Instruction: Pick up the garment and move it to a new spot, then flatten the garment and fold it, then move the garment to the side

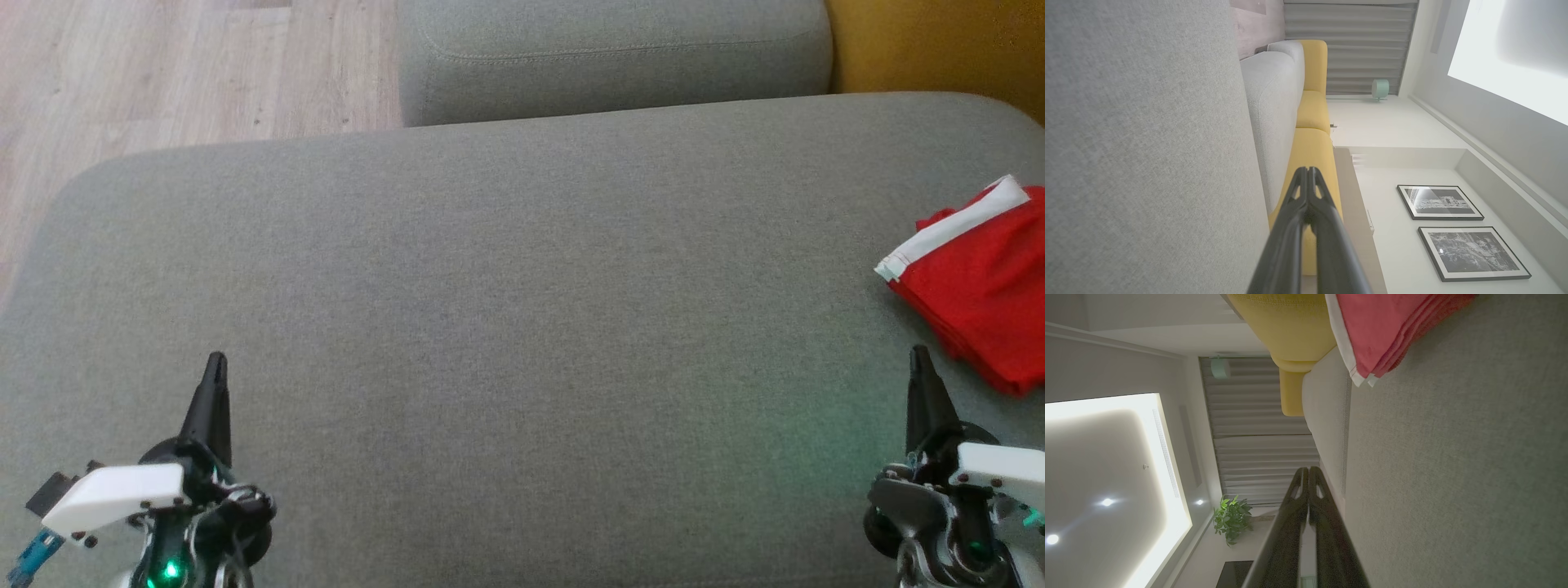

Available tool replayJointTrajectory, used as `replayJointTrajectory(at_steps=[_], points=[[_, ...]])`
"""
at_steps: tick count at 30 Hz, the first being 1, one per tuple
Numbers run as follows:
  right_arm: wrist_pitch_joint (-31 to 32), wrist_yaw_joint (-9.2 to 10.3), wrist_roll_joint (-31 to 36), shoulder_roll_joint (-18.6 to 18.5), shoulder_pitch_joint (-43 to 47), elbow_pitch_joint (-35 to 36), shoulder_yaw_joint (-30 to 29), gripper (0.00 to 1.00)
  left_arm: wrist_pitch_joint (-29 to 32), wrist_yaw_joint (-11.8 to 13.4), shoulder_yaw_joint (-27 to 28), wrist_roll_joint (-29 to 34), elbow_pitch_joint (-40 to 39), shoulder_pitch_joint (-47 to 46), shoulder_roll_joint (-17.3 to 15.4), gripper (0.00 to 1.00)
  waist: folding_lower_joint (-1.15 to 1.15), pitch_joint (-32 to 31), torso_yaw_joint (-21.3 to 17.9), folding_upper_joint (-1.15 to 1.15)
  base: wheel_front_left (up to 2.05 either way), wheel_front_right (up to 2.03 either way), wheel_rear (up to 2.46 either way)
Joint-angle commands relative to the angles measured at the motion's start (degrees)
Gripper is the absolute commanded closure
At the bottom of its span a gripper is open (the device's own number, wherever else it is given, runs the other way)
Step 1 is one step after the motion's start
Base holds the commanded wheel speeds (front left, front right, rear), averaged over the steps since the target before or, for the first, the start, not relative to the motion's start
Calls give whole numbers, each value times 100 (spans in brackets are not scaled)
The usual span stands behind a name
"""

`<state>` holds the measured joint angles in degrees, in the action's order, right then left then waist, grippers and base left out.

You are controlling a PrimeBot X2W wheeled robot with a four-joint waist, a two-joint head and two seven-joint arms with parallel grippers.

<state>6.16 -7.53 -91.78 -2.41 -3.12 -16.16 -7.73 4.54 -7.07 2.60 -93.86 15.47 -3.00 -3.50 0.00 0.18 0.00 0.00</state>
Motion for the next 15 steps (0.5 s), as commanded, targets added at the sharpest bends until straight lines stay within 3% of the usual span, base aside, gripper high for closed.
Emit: replayJointTrajectory(at_steps=[1,15], points=[[33,4,-39,-47,-306,213,121,100,47,-42,209,17,-151,-303,-70,100,0,0,0,0,0,0,0],[33,4,-39,-47,-306,213,121,100,71,-42,238,42,-149,-305,-49,100,0,0,0,0,0,0,0]])
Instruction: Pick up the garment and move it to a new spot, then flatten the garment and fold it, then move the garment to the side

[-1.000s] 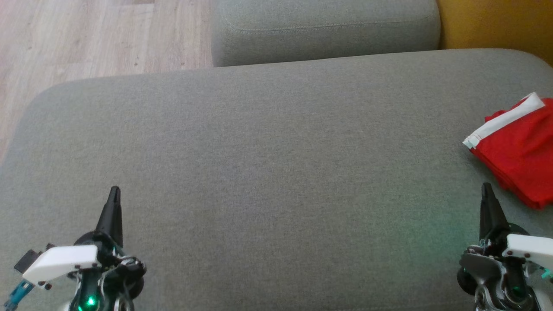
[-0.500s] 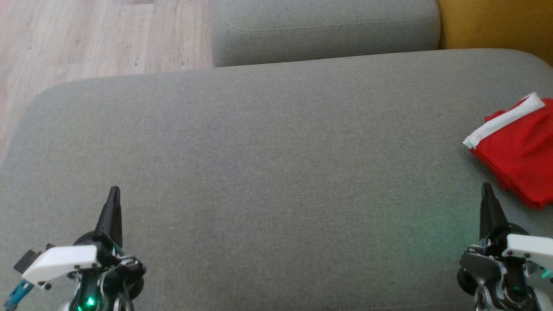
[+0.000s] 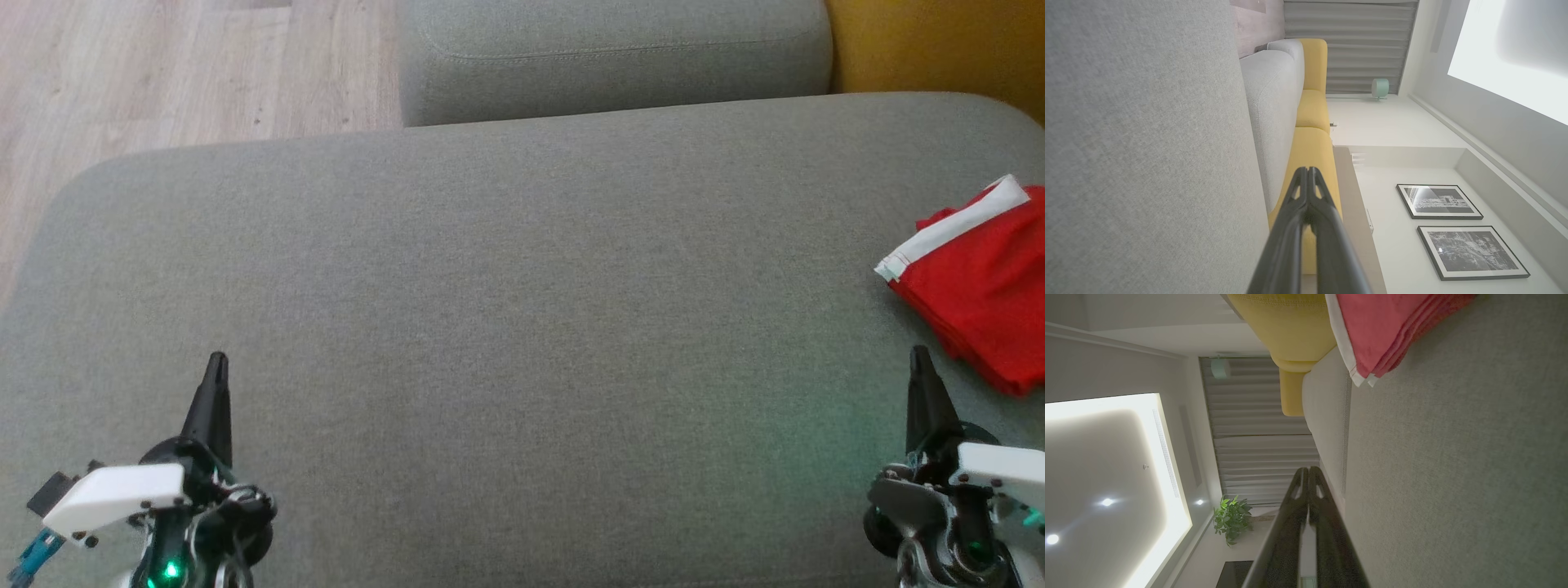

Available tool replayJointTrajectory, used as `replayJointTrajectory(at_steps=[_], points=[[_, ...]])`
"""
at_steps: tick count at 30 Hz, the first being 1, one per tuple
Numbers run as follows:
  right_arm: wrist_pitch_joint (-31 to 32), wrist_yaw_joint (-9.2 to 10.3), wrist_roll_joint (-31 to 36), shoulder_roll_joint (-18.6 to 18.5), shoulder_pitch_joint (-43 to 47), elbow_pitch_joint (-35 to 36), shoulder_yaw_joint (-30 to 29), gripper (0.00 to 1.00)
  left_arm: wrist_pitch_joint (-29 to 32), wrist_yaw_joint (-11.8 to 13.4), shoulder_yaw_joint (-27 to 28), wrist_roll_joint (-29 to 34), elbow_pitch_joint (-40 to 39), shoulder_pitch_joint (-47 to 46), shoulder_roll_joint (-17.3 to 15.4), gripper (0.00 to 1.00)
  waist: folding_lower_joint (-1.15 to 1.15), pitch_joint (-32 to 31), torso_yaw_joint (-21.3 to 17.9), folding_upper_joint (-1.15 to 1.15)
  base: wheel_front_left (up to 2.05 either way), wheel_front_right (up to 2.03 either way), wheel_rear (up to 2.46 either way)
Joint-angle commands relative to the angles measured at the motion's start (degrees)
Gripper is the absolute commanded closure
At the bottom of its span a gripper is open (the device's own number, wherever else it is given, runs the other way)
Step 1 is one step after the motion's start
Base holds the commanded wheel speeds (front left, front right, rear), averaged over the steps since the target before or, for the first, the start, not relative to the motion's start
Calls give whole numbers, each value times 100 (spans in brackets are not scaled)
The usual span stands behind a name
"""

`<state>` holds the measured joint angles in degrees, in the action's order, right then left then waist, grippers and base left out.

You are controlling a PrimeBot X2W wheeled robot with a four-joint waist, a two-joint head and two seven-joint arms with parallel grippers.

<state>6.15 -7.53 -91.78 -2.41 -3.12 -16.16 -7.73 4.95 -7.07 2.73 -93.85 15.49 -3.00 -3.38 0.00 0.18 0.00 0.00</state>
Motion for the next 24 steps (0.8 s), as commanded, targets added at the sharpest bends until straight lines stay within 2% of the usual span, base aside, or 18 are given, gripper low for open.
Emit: replayJointTrajectory(at_steps=[1,24], points=[[34,4,-39,-47,-306,213,121,100,32,-42,227,42,-150,-306,-60,100,0,0,0,0,0,0,0],[34,4,-39,-47,-306,213,121,100,63,-42,265,74,-149,-309,-33,100,0,0,0,0,0,0,0]])
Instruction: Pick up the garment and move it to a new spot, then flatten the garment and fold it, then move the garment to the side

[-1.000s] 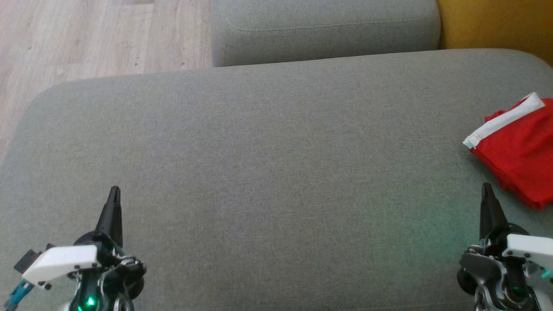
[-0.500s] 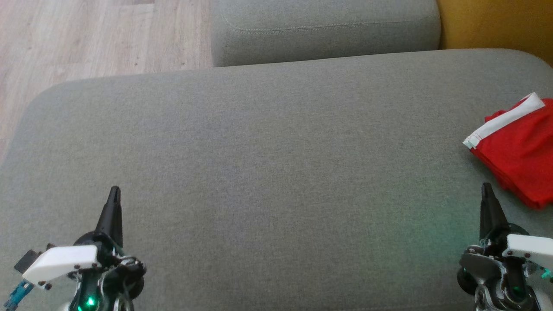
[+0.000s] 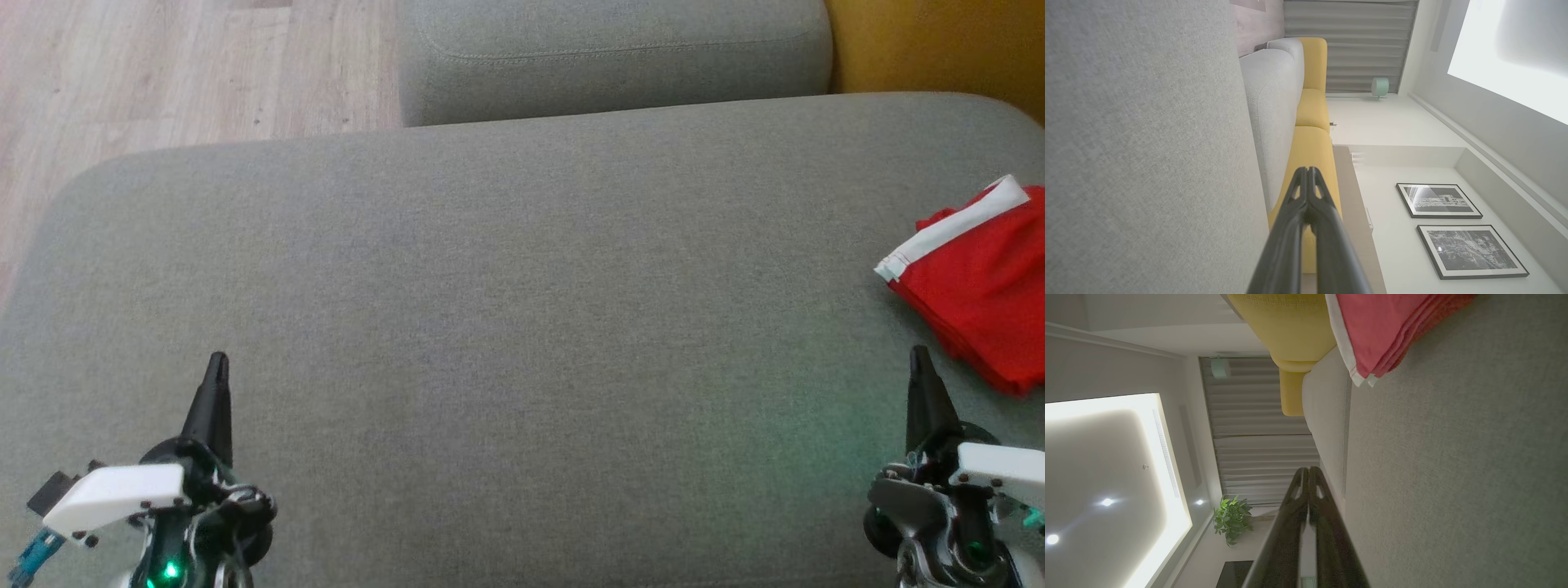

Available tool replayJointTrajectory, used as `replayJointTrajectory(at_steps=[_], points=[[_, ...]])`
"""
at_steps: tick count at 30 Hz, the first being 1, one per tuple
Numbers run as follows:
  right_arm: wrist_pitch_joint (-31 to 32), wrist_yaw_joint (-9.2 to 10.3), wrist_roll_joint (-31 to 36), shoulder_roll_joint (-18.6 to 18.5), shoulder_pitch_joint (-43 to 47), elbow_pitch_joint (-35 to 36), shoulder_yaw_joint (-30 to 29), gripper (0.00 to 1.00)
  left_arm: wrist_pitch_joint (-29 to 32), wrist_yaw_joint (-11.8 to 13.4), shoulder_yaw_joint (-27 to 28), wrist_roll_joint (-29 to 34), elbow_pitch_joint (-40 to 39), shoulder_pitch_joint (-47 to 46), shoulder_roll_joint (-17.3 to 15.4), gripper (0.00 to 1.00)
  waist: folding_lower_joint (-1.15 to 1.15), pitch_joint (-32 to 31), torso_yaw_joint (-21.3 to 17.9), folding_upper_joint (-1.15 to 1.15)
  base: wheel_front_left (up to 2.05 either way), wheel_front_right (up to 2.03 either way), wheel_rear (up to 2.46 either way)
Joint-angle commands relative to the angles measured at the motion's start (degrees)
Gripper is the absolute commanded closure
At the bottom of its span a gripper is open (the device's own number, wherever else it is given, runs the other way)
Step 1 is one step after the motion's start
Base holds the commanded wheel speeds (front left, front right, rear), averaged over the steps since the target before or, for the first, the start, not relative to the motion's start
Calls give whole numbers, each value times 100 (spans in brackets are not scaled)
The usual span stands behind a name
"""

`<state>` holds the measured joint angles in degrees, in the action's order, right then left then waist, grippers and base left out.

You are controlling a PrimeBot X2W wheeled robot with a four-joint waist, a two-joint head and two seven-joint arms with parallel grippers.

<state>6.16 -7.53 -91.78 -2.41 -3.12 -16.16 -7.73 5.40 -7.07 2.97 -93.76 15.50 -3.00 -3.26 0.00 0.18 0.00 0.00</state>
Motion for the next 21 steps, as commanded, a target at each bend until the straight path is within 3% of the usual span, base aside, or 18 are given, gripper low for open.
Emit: replayJointTrajectory(at_steps=[1,21], points=[[33,4,-39,-47,-306,213,121,100,19,-42,243,67,-150,-309,-44,100,0,0,0,0,0,0,0],[32,4,-40,-47,-306,213,121,100,42,-42,272,91,-148,-311,-24,100,0,0,0,0,0,0,0]])
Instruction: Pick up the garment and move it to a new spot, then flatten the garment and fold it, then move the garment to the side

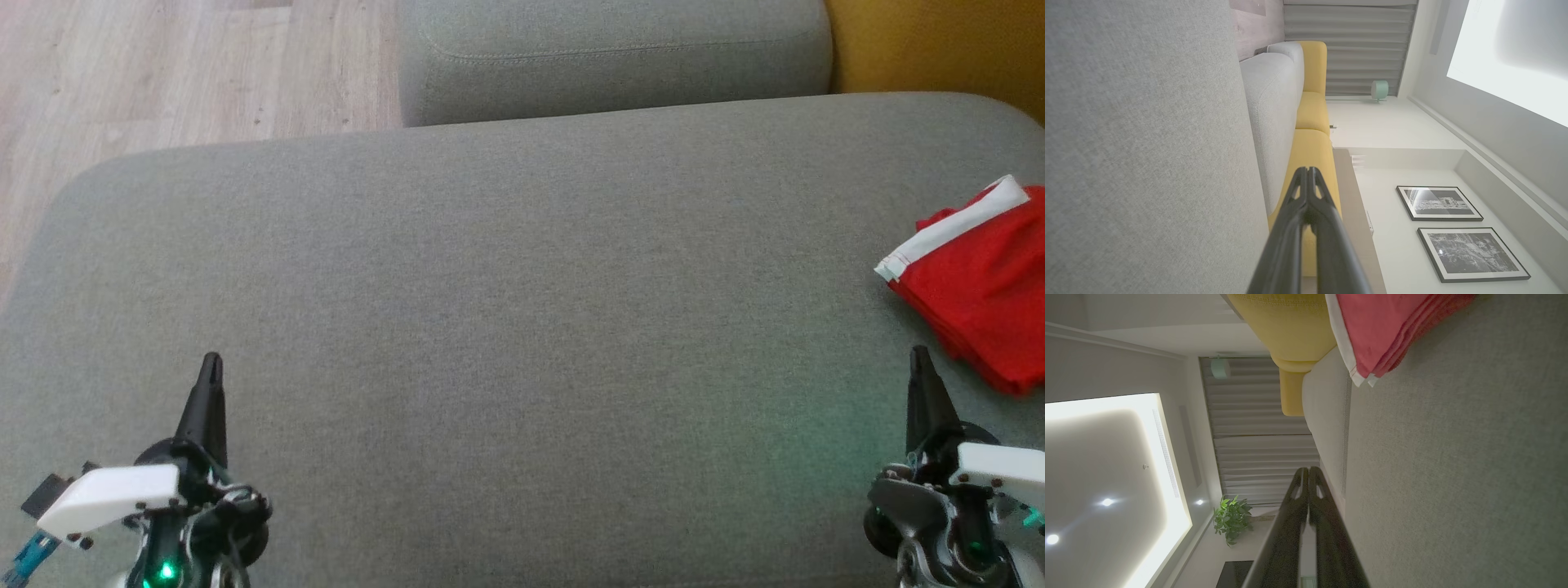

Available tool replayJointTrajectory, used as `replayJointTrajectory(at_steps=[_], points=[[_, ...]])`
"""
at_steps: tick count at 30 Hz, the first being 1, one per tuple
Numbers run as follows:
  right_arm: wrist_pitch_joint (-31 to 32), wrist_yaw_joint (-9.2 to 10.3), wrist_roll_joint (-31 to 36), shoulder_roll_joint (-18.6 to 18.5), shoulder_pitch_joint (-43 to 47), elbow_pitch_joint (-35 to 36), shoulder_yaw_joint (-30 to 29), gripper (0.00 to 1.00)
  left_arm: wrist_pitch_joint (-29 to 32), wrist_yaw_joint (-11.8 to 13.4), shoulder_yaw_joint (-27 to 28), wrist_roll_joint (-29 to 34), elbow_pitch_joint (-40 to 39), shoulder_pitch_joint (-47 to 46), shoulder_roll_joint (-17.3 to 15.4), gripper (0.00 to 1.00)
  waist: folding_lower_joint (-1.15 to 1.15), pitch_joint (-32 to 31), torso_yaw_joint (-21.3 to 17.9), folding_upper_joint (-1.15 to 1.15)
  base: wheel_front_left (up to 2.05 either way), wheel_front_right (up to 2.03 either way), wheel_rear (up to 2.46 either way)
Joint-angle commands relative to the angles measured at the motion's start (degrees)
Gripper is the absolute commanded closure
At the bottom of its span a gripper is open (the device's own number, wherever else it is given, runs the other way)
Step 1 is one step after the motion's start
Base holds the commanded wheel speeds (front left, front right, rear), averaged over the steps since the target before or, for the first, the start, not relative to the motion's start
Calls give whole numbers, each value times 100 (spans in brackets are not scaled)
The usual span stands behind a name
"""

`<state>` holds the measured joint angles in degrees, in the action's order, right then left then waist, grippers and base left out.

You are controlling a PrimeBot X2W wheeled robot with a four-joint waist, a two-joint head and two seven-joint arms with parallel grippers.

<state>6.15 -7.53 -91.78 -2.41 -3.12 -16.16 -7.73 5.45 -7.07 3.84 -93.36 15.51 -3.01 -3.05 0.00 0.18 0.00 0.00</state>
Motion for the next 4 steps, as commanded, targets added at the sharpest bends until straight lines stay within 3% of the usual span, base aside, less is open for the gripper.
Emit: replayJointTrajectory(at_steps=[1,4], points=[[34,4,-40,-47,-306,213,121,100,37,-42,186,51,-150,-311,-44,100,0,0,0,0,0,0,0],[34,4,-40,-47,-306,213,121,100,40,-42,189,54,-149,-311,-42,100,0,0,0,0,0,0,0]])
